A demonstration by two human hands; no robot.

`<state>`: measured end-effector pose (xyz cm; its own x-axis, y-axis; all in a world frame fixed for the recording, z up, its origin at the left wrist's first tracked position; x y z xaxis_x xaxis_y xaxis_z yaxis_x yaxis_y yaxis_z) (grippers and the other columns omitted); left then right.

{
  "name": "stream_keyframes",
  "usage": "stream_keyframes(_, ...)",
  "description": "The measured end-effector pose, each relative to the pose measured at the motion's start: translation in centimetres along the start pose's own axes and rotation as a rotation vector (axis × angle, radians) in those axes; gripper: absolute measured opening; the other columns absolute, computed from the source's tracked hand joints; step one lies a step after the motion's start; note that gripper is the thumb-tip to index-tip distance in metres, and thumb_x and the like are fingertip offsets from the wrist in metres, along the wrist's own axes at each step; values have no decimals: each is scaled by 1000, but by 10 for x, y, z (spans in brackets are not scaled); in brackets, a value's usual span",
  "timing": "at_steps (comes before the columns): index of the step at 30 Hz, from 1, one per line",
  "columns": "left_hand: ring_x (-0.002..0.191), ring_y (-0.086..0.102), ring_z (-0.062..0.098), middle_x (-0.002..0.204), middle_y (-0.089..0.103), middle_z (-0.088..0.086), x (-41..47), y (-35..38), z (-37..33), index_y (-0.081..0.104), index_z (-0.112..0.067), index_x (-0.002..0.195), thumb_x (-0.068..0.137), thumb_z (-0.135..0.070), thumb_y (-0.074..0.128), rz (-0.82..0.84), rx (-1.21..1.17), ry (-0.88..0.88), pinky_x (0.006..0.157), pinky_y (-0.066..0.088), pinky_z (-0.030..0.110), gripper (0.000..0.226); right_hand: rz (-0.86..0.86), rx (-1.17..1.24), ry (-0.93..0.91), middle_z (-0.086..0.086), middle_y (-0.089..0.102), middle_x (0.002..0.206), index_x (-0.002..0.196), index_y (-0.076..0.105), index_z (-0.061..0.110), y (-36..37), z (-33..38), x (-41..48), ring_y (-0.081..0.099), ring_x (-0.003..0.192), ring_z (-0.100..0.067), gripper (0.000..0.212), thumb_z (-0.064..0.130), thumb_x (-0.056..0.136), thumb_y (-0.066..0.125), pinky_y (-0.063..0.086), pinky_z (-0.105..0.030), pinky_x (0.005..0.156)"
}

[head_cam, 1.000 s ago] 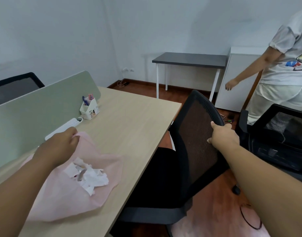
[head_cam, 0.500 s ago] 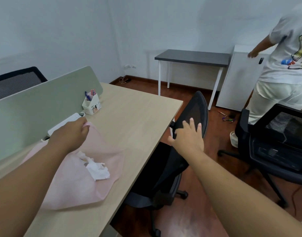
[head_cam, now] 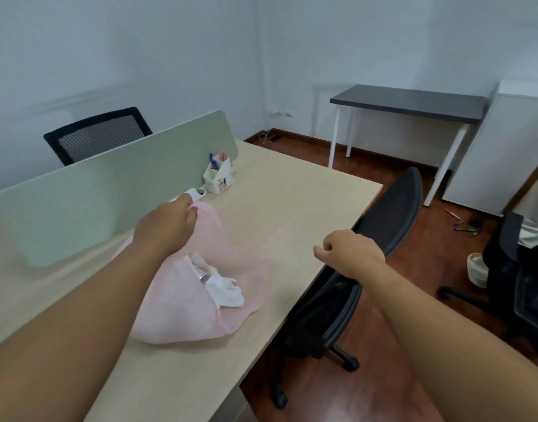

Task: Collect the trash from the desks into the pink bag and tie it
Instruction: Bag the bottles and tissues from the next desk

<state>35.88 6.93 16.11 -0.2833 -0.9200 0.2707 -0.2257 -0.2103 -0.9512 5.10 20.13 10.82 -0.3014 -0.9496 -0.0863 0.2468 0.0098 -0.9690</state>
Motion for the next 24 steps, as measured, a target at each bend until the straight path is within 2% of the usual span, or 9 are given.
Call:
stream_keyframes(3, 85, 57, 38, 101, 64, 21, -2, -3, 2, 49, -14, 103, 100, -33, 34, -5, 6, -14, 64, 37, 37, 24, 164, -133, -62, 0, 58, 69, 72, 54, 14, 5, 7, 4, 53, 58, -23, 41, 49, 92, 47, 41, -30, 54)
stream_keyframes(5, 78, 52, 35, 98, 64, 19, -1, -8, 3, 47, -16, 98, 100, -34, 34, -13, 6, -34, 63, 36, 36, 23, 282, -158, -85, -1, 69, 97, 95, 68, 15, 6, 14, 13, 65, 83, -22, 38, 49, 91, 53, 49, -33, 68)
stream_keyframes(6, 75, 49, 33, 97, 64, 18, 0, -13, 2, 46, -17, 97, 100, -35, 34, -18, 11, -40, 62, 35, 36, 22, 318, -92, -80, -2, 67, 109, 107, 68, 15, 7, 18, 18, 64, 92, -21, 40, 49, 90, 56, 50, -34, 74)
stream_keyframes(9, 76, 49, 31, 92, 61, 12, 1, -25, 7, 45, -19, 96, 100, -39, 34, -38, -29, -89, 62, 36, 36, 23, 343, 141, -106, -3, 55, 130, 135, 50, 20, 12, 49, 39, 59, 106, -21, 64, 54, 83, 67, 50, -35, 89)
stream_keyframes(13, 74, 49, 31, 83, 53, 4, -10, -42, 16, 43, -22, 88, 99, -41, 36, -73, -33, -181, 60, 34, 35, 22, 324, 124, -264, -9, 40, 142, 149, 27, 21, 41, 105, 60, 49, 125, -29, 93, 58, 76, 72, 47, -43, 97)
stream_keyframes(16, 71, 51, 33, 80, 56, 6, -24, -55, 29, 45, -20, 87, 99, -39, 34, -114, -2, -259, 54, 31, 34, 25, 279, 77, -320, -10, 35, 141, 150, 21, 23, 64, 135, 71, 40, 127, -33, 91, 57, 80, 69, 44, -43, 94)
stream_keyframes(18, 70, 52, 34, 76, 56, 5, -38, -65, 45, 42, -23, 82, 99, -39, 34, -138, 14, -350, 51, 29, 32, 25, 244, 33, -403, -7, 41, 137, 144, 33, 27, 75, 156, 79, 39, 125, -33, 68, 50, 88, 62, 42, -41, 93)
stream_keyframes(21, 67, 51, 32, 71, 53, 2, -70, -78, 70, 34, -25, 75, 98, -39, 33, -163, 50, -497, 49, 27, 32, 27, 219, 70, -535, -6, 59, 123, 112, 60, 22, 79, 189, 94, 49, 116, -33, 20, 27, 95, 51, 43, -35, 90)
stream_keyframes(24, 67, 52, 31, 72, 54, 2, -110, -89, 97, 35, -26, 76, 99, -42, 32, -181, 99, -637, 51, 29, 32, 29, 278, 280, -606, -11, 66, 105, 91, 60, 13, 74, 228, 100, 59, 95, -30, 12, 10, 90, 48, 46, -31, 75)
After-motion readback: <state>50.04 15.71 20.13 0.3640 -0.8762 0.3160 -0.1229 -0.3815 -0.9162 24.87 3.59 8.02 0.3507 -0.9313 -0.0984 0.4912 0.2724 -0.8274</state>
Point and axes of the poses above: each hand's wrist, its own x-axis towards the middle knuckle, its own y-axis out of the palm, z = x × y, the point moved 1 cm from there along x, towards the middle knuckle
